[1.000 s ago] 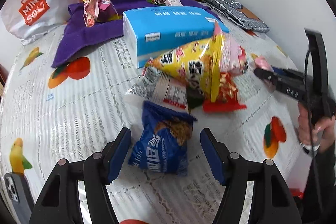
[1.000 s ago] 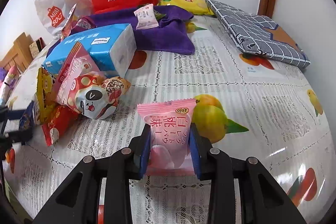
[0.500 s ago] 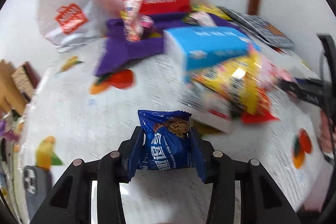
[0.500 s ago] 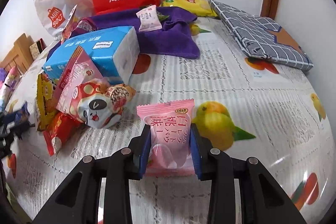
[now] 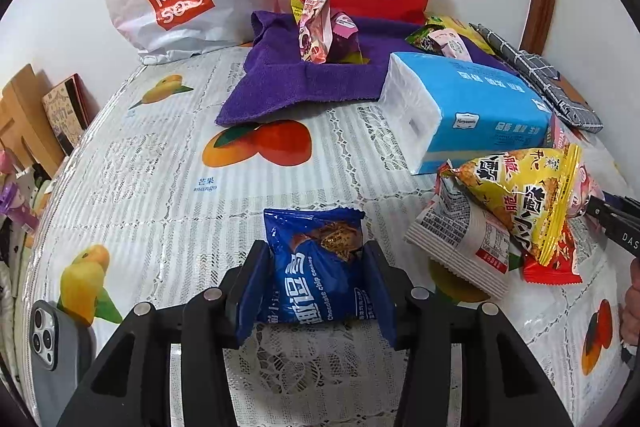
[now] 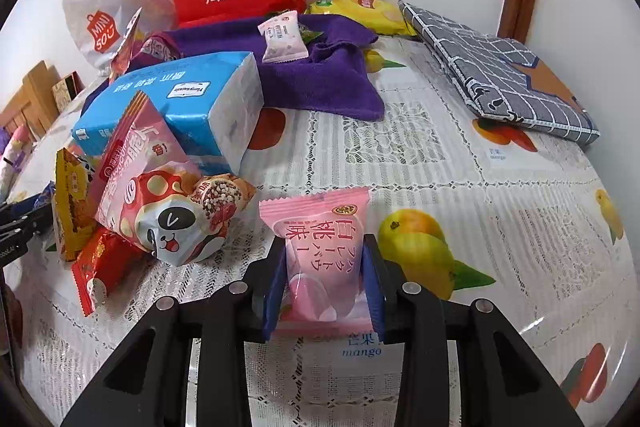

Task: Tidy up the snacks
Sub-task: 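Lift and carry both held snacks over the purple towel with both grippers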

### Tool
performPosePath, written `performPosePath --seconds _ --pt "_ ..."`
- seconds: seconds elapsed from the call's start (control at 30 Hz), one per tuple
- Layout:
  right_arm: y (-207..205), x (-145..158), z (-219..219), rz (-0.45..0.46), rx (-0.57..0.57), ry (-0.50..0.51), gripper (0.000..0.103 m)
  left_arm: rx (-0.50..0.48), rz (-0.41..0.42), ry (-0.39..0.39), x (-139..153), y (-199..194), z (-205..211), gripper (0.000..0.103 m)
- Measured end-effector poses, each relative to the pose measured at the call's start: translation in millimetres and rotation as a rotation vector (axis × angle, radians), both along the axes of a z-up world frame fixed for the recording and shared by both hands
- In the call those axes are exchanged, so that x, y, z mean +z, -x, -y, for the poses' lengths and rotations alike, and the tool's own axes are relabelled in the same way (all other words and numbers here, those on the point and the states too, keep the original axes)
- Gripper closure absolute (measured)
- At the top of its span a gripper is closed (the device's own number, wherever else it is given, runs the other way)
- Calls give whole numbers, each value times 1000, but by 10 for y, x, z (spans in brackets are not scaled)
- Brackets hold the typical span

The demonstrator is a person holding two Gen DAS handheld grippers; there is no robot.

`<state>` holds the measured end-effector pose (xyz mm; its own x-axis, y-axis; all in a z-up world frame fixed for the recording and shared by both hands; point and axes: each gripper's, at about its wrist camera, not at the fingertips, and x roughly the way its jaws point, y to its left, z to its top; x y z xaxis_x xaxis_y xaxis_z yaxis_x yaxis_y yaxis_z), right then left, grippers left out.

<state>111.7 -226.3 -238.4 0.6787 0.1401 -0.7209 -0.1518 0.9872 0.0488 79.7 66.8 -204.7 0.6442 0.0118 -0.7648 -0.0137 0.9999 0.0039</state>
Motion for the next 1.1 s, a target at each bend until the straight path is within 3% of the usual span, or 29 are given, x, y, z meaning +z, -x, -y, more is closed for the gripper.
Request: performPosePath --seconds 0.13,0.5,0.8,0.93,1.1 --pt "2 -6 -66 -2 27 17 53 -13 -2 11 -4 2 6 52" --pt "4 -2 -35 0 23 16 53 -5 5 33 0 7 -28 55" --pt "6 7 23 2 -14 -10 67 -3 4 25 -1 10 -29 56" --pt "3 8 69 2 -18 -41 69 7 8 27 7 18 -39 60" --pt "9 16 25 6 -34 -2 70 8 0 29 17 32 -27 61"
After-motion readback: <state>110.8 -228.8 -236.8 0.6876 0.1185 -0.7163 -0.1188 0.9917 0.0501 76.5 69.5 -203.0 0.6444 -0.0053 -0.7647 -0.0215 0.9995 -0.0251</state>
